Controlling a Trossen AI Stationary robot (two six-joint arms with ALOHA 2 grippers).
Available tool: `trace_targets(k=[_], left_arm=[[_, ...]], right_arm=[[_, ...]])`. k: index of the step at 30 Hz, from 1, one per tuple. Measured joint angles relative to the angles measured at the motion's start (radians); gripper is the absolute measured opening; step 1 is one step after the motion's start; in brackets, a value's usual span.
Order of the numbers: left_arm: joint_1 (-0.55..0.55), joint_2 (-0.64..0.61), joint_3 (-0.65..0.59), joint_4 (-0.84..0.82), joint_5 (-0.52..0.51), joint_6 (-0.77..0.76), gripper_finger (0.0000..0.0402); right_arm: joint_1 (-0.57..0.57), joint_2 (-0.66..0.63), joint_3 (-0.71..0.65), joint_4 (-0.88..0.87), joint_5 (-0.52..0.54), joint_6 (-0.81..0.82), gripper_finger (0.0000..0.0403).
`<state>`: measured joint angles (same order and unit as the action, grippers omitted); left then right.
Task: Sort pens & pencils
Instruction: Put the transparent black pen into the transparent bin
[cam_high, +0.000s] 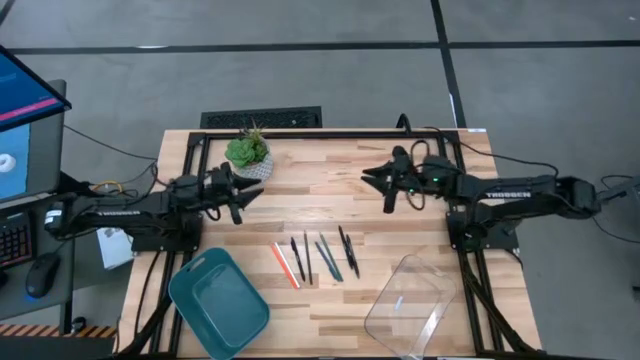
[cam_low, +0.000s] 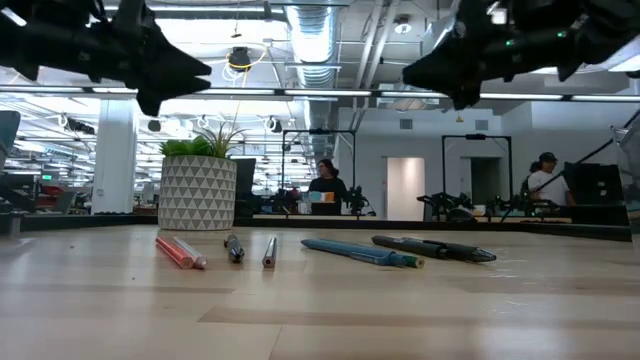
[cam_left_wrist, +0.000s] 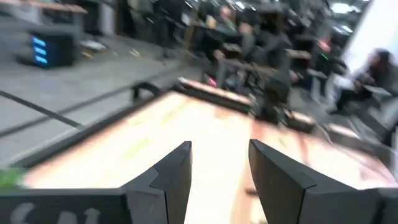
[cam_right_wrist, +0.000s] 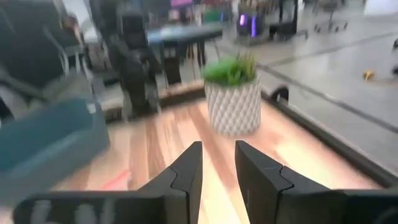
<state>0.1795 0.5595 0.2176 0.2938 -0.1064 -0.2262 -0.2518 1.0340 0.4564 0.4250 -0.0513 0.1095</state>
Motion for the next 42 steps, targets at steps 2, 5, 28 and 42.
trace_targets(k=[2, 5, 28, 42], left_arm=[[0.0, 0.023, 0.0, 0.001, 0.057, 0.016, 0.0149], [0.0, 0.046, 0.0, 0.001, 0.106, 0.021, 0.0149], [0.0, 0.359, 0.001, 0.234, 0.081, -0.02, 0.0149], [-0.071, 0.471, 0.001, 0.237, 0.163, -0.047, 0.0149]], right_arm=[[0.01, 0.035, 0.017, -0.04, 0.0, -0.011, 0.0118], [0.024, 0.076, 0.027, -0.053, 0.015, -0.011, 0.0118], [0.247, 0.327, 0.072, -0.115, 0.481, 0.336, 0.0118], [0.336, 0.534, 0.252, -0.344, 0.508, 0.336, 0.0118]])
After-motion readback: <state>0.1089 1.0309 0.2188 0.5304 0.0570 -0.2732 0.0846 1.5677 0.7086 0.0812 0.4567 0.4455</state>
